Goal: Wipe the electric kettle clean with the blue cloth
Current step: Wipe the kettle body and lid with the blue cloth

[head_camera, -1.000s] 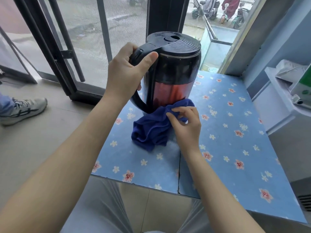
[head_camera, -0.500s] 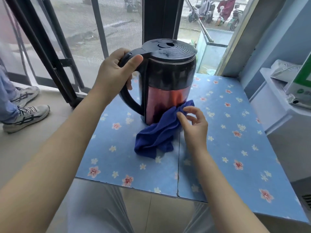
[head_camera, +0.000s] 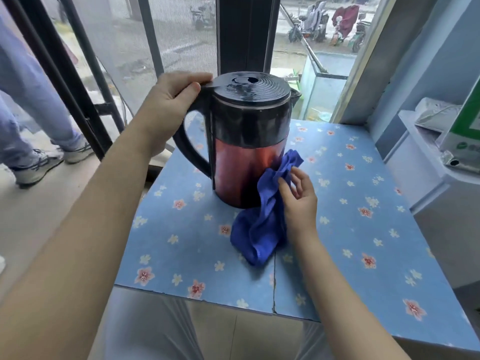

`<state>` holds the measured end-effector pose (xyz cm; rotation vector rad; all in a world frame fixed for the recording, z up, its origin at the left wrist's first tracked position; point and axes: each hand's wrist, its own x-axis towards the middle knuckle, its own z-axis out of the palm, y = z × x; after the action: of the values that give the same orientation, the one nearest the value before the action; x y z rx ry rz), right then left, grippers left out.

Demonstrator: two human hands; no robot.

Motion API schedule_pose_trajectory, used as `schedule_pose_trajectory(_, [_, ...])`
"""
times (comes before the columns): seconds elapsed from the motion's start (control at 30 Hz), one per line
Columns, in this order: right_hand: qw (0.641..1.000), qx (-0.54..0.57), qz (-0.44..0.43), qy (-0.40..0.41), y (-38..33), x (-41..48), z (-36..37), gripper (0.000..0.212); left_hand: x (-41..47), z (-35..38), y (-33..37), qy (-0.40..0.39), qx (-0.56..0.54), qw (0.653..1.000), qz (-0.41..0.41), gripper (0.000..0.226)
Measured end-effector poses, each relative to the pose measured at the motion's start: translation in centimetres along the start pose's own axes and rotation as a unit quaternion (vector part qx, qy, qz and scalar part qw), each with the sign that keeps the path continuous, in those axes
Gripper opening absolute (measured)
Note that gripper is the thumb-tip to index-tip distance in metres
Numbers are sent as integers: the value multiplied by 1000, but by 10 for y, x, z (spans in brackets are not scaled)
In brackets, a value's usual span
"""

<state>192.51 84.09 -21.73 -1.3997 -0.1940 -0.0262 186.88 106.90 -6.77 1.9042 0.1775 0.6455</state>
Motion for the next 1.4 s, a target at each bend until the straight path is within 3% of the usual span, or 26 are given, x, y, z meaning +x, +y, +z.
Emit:
schedule_pose_trajectory(0.17, [999, 22, -48, -14, -31, 9, 8, 33, -14, 38, 15, 83, 248, 965, 24, 33])
schedule_pose_trajectory(0.27, [995, 43, -81, -25, -47, 12, 11, 35, -24, 58, 15, 83, 287, 953, 41, 66])
schedule_pose_trajectory(0.33, [993, 41, -104, -31, -48, 11, 11, 38, -24, 64, 13, 107, 296, 948, 45, 77])
schedule_pose_trajectory(0.43, [994, 2, -109, -26, -36, 7, 12, 43, -20, 67, 12, 127, 271, 953, 42, 72])
schedule_pose_trajectory(0.53, [998, 15, -52, -11, -18, 0, 12, 42, -14, 64, 10, 121, 232, 963, 59, 63])
schedule_pose_trajectory(0.7, [999, 43, -6, -3, -12, 3, 9, 38, -9, 51, 8, 80, 145, 984, 71, 34])
schedule_pose_trajectory(0.87, [996, 57, -57, -30, -38, 8, 10, 38, -13, 74, 29, 113, 231, 966, -23, 47])
schedule_pose_trajectory(1.03, [994, 16, -88, -55, -36, 5, 9, 43, -16, 87, 23, 135, 136, 981, 16, 44])
schedule_pose_trajectory(1.2, [997, 24, -15, -70, -18, 5, 14, 42, -23, 91, 19, 190, 70, 978, -42, 25])
schedule_pose_trajectory(1.4, [995, 22, -30, -98, -26, 0, 12, 43, -16, 63, 7, 78, -79, 994, -12, 23])
